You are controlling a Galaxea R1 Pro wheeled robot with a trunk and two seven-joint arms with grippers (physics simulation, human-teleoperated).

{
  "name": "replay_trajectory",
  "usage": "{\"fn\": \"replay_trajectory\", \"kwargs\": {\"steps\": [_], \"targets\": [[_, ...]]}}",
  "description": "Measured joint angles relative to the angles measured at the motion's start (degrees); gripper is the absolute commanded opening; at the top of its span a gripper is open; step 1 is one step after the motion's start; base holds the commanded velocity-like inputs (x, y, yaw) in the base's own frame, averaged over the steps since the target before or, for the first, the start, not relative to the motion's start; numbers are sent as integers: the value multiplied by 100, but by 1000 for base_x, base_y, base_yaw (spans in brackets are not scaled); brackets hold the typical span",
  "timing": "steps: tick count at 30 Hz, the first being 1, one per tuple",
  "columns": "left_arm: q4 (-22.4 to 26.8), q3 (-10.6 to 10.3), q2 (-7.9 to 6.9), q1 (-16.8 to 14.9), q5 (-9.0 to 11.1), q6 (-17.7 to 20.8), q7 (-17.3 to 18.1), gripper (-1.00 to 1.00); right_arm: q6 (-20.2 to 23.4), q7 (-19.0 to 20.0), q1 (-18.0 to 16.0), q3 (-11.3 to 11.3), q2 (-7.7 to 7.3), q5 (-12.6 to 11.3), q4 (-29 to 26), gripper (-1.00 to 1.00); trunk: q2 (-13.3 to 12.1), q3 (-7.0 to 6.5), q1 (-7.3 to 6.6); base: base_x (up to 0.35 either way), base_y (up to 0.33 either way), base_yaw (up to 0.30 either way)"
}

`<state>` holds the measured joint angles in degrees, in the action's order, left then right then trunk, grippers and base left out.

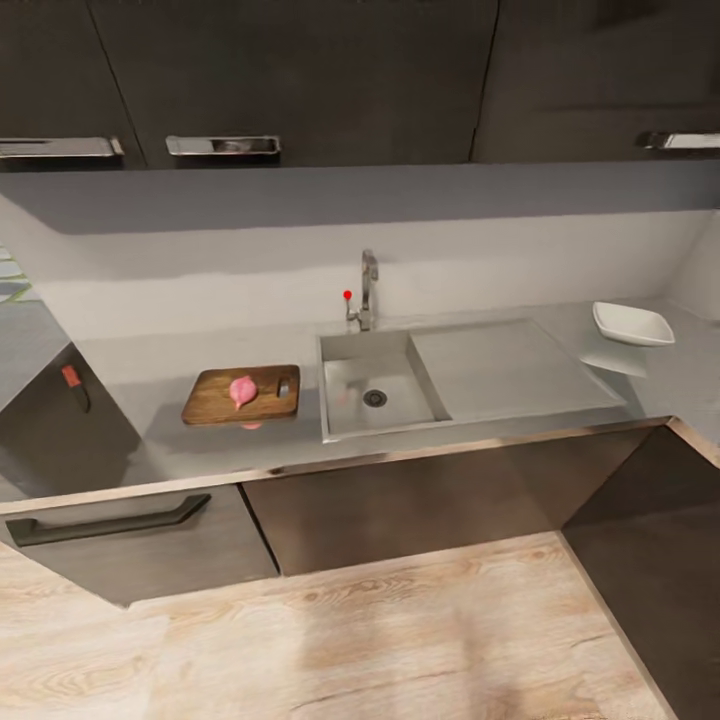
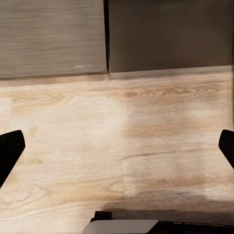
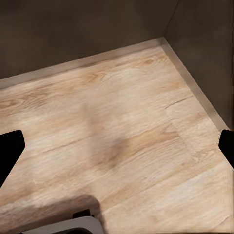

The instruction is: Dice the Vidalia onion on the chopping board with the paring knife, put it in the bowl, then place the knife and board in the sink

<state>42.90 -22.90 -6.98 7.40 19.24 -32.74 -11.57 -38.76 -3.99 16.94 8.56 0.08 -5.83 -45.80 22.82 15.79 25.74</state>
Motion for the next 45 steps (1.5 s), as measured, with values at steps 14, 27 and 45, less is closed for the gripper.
{"fn": "replay_trajectory", "kwargs": {"steps": [14,27,45], "targets": [[-24,7,-5,0,3,-2,-9,100,0,0,0,0,0,-8,0,100,0,-95,0,0,0,-207],[-127,10,1,0,8,7,-9,100,0,-1,0,-2,7,-11,0,100,0,-183,0,0,0,-206],[-181,8,4,0,6,7,-9,100,0,0,0,-3,8,-20,0,100,0,-305,0,0,0,-206]]}}
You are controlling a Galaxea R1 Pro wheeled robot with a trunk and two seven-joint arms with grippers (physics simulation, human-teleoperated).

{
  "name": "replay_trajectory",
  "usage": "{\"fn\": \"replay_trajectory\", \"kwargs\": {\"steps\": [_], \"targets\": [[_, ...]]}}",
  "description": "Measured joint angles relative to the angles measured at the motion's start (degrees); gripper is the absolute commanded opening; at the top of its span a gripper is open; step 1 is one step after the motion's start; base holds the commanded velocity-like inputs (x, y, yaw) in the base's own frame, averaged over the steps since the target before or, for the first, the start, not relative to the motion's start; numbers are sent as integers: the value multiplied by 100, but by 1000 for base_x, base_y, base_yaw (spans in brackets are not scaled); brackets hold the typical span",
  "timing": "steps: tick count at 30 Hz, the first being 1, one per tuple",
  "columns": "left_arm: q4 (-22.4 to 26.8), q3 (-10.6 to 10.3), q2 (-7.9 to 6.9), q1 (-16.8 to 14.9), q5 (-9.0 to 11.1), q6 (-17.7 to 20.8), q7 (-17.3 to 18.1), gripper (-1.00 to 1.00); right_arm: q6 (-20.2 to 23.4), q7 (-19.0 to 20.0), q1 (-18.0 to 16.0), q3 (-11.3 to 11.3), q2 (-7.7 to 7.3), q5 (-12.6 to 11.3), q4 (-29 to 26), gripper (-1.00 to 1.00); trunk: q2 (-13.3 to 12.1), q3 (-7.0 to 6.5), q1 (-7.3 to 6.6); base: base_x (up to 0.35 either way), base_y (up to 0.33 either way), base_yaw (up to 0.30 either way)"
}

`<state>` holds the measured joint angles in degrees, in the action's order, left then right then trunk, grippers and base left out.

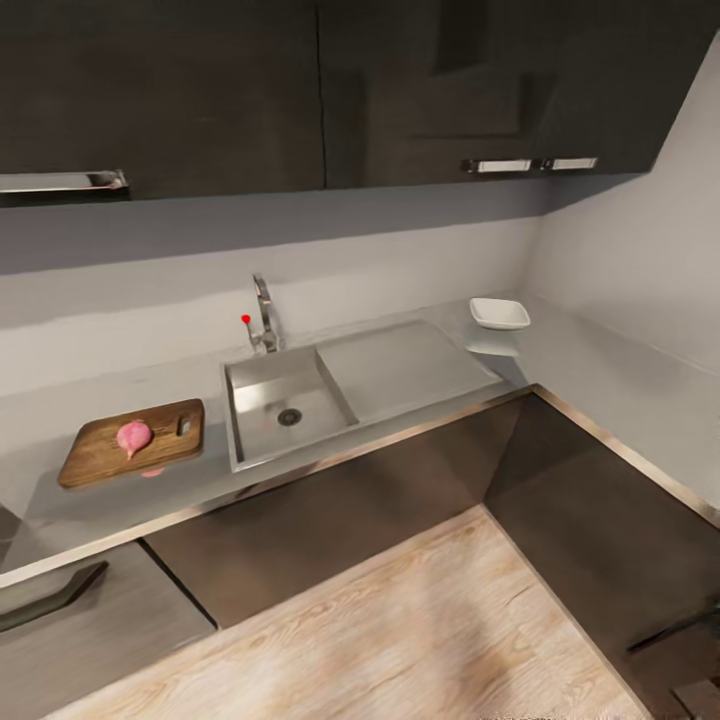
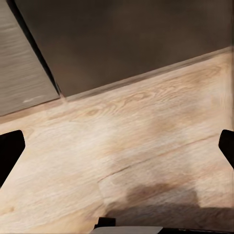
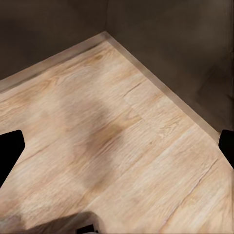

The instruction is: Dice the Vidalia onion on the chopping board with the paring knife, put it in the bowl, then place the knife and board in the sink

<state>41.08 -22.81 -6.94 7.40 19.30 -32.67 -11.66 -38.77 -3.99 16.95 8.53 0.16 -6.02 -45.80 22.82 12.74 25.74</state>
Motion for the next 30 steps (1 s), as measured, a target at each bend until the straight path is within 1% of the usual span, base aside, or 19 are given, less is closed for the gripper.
{"fn": "replay_trajectory", "kwargs": {"steps": [14,30], "targets": [[-14,0,0,0,0,0,0,100,0,0,0,0,0,3,0,100,0,-95,0,0,0,-200],[-14,2,-1,0,0,0,0,100,-31,0,0,2,-6,11,0,100,0,-110,0,0,0,-19]]}}
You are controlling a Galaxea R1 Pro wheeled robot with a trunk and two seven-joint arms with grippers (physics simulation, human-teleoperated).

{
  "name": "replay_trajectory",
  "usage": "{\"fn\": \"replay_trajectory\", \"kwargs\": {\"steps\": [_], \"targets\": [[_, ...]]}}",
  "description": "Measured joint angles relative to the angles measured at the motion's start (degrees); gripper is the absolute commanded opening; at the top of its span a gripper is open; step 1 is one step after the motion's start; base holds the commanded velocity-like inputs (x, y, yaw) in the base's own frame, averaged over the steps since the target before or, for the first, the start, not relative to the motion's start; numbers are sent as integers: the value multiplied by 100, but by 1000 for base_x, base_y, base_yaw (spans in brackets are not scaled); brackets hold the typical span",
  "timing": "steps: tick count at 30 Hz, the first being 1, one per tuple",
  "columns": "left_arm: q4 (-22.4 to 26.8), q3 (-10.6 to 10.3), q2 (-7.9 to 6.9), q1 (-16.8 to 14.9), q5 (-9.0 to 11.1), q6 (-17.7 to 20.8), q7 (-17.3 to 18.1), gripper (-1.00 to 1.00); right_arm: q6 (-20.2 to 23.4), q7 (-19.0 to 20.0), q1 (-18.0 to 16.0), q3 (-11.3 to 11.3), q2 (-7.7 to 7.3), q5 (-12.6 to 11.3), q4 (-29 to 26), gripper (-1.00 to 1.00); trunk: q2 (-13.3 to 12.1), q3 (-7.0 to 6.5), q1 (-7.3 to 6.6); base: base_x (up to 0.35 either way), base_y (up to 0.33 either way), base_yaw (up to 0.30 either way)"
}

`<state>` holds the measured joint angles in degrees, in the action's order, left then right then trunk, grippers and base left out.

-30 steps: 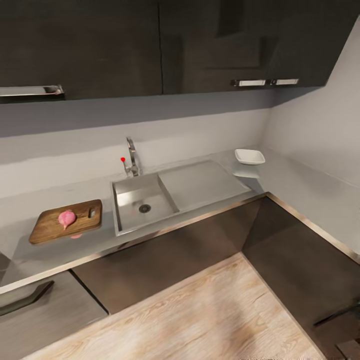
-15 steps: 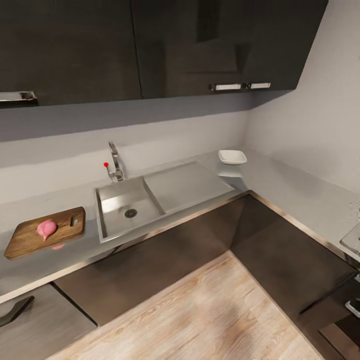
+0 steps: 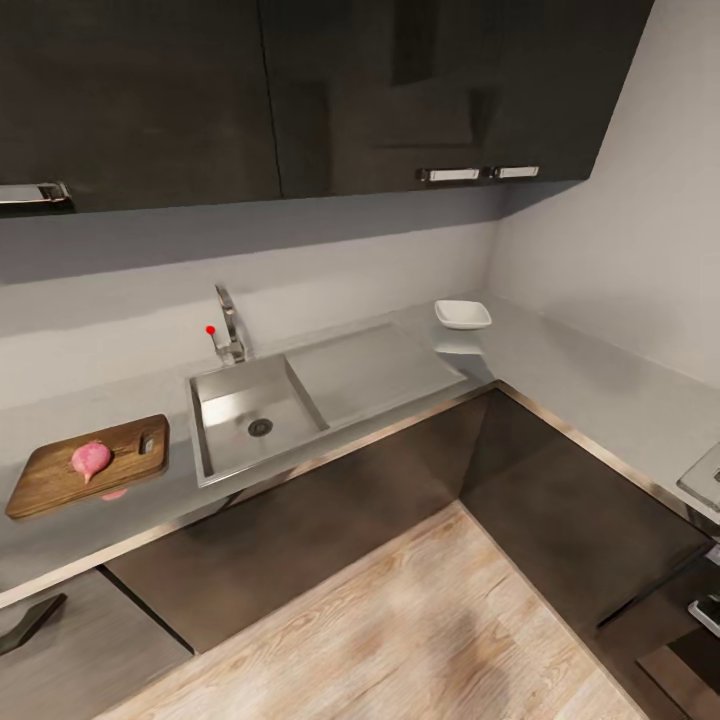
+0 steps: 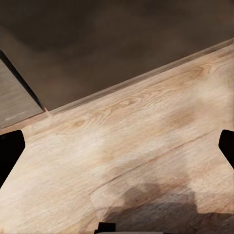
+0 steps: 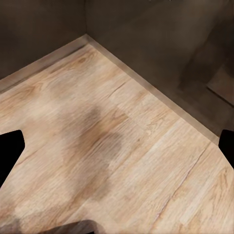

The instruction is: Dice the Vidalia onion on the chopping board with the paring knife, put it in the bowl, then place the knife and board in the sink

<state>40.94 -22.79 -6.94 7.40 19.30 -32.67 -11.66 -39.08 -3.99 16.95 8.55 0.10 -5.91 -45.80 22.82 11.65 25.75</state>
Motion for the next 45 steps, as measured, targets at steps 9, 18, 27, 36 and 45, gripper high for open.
{"fn": "replay_trajectory", "kwargs": {"steps": [9,18,27,36,45], "targets": [[-1,-7,0,0,1,0,0,100,706,-59,-147,-3,1,550,-756,100,0,-1,0,0,0,0],[-2,-11,0,0,1,-1,9,100,5062,-427,-1732,-2,-1,1270,-3750,100,-2,-3,2,0,0,0],[-12,-24,22,0,0,7,17,100,7316,-780,-4393,-3,-18,1774,-3924,100,-1,-3,1,0,0,0],[-91,-19,120,1,-7,13,25,100,8333,-849,-8796,-16,-353,1907,293,100,-1,-3,-1,76,0,0],[-94,-29,143,0,-10,19,26,100,7318,-764,-9873,-45,-601,1812,2321,100,-1,-1,-3,298,-83,0]]}}
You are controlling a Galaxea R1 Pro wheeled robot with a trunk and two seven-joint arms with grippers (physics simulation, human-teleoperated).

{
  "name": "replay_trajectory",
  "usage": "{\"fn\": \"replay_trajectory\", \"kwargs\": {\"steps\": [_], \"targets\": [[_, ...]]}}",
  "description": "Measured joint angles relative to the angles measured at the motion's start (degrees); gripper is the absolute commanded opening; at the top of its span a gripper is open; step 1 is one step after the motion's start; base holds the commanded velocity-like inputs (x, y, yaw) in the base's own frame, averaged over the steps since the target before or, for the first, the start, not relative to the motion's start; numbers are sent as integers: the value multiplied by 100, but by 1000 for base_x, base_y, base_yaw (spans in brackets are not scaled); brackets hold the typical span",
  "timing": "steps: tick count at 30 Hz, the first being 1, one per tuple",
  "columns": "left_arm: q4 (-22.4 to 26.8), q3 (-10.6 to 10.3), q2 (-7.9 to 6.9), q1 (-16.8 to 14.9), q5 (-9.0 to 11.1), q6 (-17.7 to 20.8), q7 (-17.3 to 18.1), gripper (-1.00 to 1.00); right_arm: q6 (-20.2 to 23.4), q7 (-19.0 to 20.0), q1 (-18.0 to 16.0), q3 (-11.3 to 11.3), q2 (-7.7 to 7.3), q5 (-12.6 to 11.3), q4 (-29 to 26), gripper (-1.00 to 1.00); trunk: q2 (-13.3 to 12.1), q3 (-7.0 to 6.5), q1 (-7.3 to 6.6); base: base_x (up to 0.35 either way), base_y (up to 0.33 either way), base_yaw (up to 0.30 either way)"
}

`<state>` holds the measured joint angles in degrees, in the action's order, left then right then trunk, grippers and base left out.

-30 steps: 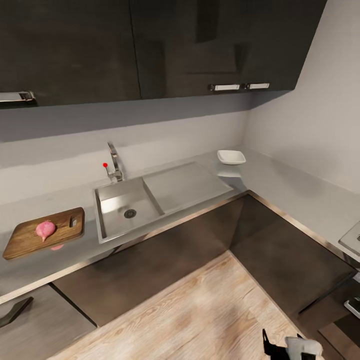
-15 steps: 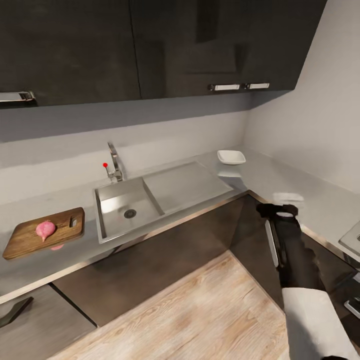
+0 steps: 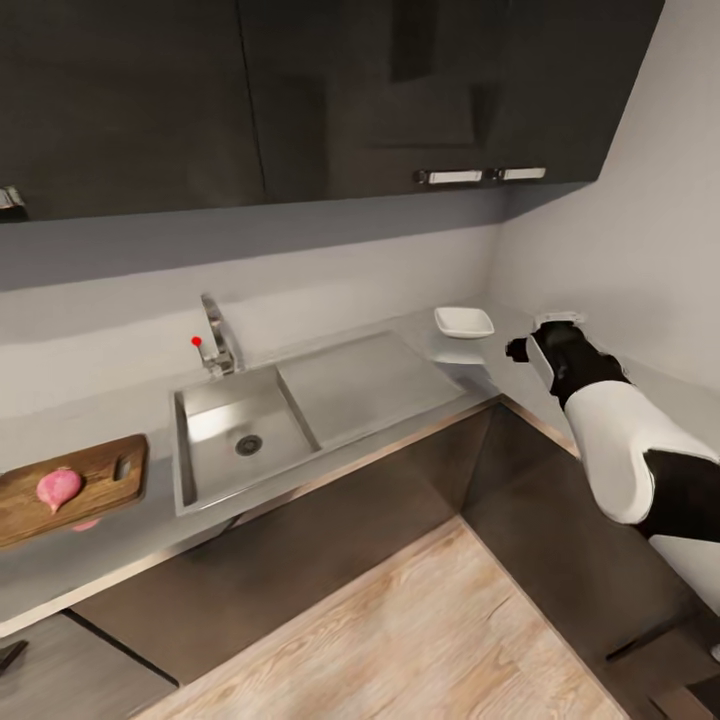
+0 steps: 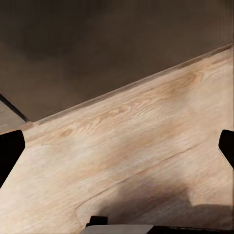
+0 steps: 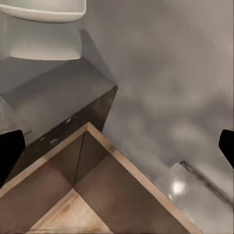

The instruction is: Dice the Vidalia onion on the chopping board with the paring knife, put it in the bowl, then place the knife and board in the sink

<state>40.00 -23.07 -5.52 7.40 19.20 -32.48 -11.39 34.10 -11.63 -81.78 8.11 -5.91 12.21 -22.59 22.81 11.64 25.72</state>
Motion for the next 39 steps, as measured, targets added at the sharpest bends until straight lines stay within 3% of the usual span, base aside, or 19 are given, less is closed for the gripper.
{"fn": "replay_trajectory", "kwargs": {"steps": [4,19,23,27,33,39], "targets": [[-12,-6,52,0,0,6,0,100,-43,144,-15,-4,-4,11,328,100,0,0,0,299,-140,0],[-141,-7,154,-1,-8,7,0,100,-448,317,-19,-18,46,-5,418,100,0,-1,3,120,-270,0],[-297,-2,271,-1,-10,2,0,100,-631,667,-19,-17,34,0,413,100,0,-1,3,2,-317,0],[-399,5,339,-1,-12,6,-1,100,-1105,1063,-19,-16,18,2,412,100,0,-1,3,0,-281,0],[-423,5,318,0,-13,8,-8,100,-1283,1505,-24,-27,33,-5,425,100,0,-1,3,0,-68,0],[-415,7,246,0,-13,-1,-9,100,-1434,1586,-27,-29,61,-8,473,100,0,-1,3,0,-4,0]]}}
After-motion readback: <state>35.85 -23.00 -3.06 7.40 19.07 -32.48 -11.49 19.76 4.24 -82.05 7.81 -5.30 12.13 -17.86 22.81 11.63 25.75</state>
